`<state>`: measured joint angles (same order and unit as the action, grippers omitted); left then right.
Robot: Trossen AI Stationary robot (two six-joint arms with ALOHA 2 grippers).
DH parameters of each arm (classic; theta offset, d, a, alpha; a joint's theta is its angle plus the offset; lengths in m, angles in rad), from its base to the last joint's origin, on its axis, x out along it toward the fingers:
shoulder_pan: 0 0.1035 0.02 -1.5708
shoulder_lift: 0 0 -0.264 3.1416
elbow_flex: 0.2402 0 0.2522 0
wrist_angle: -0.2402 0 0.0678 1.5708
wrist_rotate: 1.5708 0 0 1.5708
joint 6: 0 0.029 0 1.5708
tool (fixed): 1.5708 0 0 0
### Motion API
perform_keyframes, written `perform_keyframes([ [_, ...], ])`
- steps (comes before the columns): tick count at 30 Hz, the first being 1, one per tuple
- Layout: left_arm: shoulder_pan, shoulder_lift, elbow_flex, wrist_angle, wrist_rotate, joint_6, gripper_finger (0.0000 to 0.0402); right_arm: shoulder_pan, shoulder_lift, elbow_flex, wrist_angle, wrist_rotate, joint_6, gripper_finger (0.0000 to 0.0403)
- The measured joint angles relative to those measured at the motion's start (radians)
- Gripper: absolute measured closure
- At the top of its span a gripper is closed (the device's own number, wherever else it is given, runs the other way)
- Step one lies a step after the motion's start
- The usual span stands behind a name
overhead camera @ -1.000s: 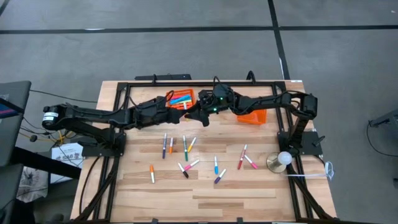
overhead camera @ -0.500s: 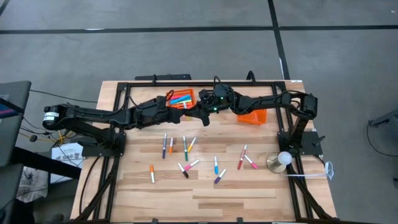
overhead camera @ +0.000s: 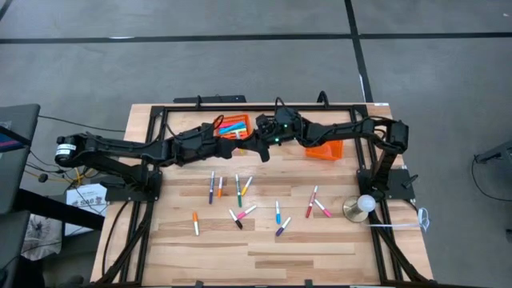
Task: Pick & Place Markers
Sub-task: Put the left small yellow highlighter pen into the right black bin
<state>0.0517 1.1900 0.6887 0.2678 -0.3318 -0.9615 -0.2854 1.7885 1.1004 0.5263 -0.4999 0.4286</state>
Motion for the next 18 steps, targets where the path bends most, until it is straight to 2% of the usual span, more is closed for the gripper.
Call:
perform_keyframes([
  [10,0.001,-0.006,0.002,0.002,0.007,0.033,0.0205,-0.029,0.000,0.002,-0.002,-0.006,0.005,0.0371],
  [18,0.003,-0.052,0.000,-0.012,0.033,0.157,0.0194,-0.092,0.000,0.005,-0.025,0.001,0.008,0.0371],
])
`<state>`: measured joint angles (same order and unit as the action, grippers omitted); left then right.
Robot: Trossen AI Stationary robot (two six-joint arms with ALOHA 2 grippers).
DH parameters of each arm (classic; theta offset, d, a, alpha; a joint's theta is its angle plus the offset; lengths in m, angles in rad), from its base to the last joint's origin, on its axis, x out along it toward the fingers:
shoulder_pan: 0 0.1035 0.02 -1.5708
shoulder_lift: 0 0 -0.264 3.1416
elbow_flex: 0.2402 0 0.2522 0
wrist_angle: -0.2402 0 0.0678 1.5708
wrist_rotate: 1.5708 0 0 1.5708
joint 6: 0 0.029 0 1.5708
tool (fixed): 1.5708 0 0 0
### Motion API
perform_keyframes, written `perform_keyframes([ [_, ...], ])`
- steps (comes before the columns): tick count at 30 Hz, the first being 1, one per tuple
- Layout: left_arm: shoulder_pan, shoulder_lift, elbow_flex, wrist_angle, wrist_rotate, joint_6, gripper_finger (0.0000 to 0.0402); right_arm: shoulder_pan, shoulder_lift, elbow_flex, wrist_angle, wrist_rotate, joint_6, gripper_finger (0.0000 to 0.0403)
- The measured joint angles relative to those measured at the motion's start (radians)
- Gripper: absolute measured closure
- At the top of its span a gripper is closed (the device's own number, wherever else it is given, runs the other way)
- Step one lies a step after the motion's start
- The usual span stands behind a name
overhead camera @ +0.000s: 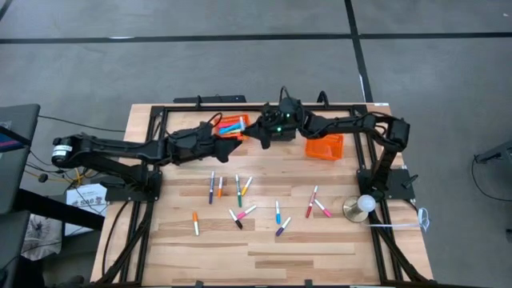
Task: Pick & Place Markers
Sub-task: Put the left small yellow highlighter pen into the right black bin
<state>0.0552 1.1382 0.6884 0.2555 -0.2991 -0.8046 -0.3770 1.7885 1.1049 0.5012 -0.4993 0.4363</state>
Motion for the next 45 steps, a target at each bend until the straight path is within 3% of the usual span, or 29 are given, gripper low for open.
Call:
perform_keyframes([
  [10,0.004,-0.025,0.000,-0.129,-0.013,0.019,0.0207,-0.091,-0.007,-0.001,-0.130,-0.011,-0.061,0.0371],
  [14,0.004,-0.025,0.000,-0.172,-0.015,0.019,0.0211,-0.113,-0.046,0.015,-0.365,0.100,-0.186,0.0371],
  [19,0.005,-0.025,0.000,-0.180,-0.046,0.019,0.0211,-0.115,-0.069,0.128,-0.721,0.284,-0.377,0.0371],
  [23,0.014,-0.025,0.000,-0.181,-0.048,0.019,0.0211,-0.119,-0.069,0.195,-0.863,0.407,-0.477,0.0371],
  [34,0.014,-0.025,0.000,-0.181,-0.049,0.019,0.0211,-0.173,-0.065,0.180,-0.970,0.421,-0.489,0.0371],
  [45,0.014,-0.025,0.000,-0.181,-0.048,0.019,0.0211,-0.142,0.091,0.184,-0.978,0.473,-0.497,0.0369],
])
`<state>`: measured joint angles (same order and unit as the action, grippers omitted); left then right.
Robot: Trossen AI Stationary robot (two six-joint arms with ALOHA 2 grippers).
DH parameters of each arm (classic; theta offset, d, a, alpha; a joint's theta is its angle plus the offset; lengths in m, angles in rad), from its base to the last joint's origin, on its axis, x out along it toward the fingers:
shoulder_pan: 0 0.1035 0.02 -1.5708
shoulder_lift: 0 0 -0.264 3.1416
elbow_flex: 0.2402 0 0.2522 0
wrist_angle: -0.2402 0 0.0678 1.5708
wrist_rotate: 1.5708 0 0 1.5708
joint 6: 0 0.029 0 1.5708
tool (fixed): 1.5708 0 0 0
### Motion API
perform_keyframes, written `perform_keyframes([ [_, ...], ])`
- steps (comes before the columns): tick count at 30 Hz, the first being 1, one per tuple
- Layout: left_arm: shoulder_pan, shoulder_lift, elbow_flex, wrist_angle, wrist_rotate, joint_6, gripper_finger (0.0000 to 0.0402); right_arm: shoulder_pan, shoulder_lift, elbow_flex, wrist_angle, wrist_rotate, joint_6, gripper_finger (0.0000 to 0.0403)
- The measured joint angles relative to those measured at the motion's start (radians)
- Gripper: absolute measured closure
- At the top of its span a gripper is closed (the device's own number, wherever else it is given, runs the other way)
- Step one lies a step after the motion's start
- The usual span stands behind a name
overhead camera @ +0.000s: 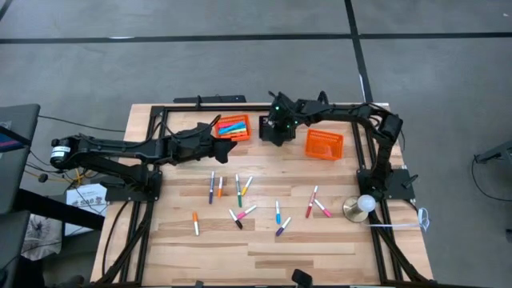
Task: Pick & Place Markers
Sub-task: Put the left small yellow highlighter pen into the right black bin
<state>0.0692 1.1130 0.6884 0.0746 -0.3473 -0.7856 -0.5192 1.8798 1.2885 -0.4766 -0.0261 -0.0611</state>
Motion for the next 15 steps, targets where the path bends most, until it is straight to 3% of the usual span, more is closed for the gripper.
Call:
perform_keyframes([
  [15,0.000,0.000,0.000,0.000,0.000,0.000,0.0211,-0.037,0.055,0.007,-0.030,0.000,-0.001,0.0361],
])
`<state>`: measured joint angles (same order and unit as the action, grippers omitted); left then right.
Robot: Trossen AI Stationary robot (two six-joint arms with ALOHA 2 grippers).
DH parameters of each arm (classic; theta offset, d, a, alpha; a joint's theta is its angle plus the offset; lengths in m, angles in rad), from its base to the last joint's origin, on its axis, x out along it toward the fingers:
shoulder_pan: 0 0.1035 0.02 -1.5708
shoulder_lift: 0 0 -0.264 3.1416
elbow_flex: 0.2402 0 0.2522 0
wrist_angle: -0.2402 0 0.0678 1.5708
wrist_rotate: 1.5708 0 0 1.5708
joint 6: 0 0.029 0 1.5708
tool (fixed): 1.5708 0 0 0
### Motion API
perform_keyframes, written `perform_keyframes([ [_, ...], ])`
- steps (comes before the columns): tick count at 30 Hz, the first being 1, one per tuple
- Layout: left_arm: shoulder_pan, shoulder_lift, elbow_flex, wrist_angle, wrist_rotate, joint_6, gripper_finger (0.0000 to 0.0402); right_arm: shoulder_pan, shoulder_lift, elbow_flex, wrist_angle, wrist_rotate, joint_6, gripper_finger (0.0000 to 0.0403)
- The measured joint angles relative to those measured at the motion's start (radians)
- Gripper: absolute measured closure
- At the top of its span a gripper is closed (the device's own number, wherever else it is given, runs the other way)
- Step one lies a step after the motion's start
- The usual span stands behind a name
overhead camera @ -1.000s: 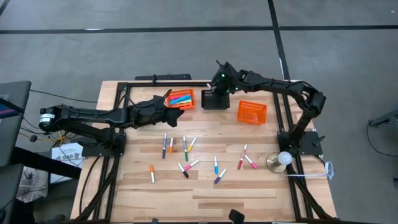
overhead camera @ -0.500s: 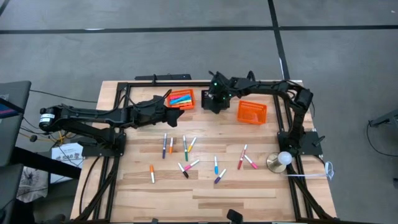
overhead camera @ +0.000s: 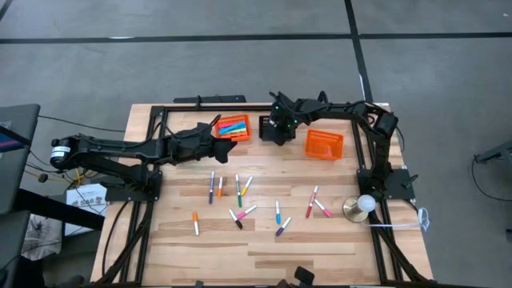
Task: Pick & Place Markers
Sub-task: Put the left small yellow highlighter pen into the right black bin, then put the small light blue highlighter pen into the right black bin
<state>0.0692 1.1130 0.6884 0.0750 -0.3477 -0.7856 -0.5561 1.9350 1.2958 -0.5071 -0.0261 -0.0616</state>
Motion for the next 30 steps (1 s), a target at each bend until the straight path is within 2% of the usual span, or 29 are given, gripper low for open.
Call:
perform_keyframes([
  [4,0.000,0.000,0.000,0.000,0.000,0.000,0.0211,0.000,0.000,0.000,0.008,0.000,0.000,0.0341],
  [14,0.000,0.000,0.000,0.000,-0.004,0.000,0.0211,0.006,-0.002,0.003,0.016,-0.001,0.001,0.0250],
  [18,0.000,0.000,0.000,0.000,-0.003,0.000,0.0211,0.010,-0.004,0.062,-0.028,-0.025,0.009,0.0232],
  [22,0.000,0.000,0.000,0.000,-0.003,0.002,0.0211,0.015,-0.005,0.159,-0.125,-0.155,0.008,0.0228],
  [28,0.000,0.000,0.000,-0.012,0.006,0.055,0.0211,0.035,-0.007,0.279,-0.292,-0.503,-0.072,0.0231],
  [30,0.000,0.000,0.000,-0.014,0.020,0.076,0.0211,0.054,-0.008,0.297,-0.357,-0.587,-0.114,0.0233],
])
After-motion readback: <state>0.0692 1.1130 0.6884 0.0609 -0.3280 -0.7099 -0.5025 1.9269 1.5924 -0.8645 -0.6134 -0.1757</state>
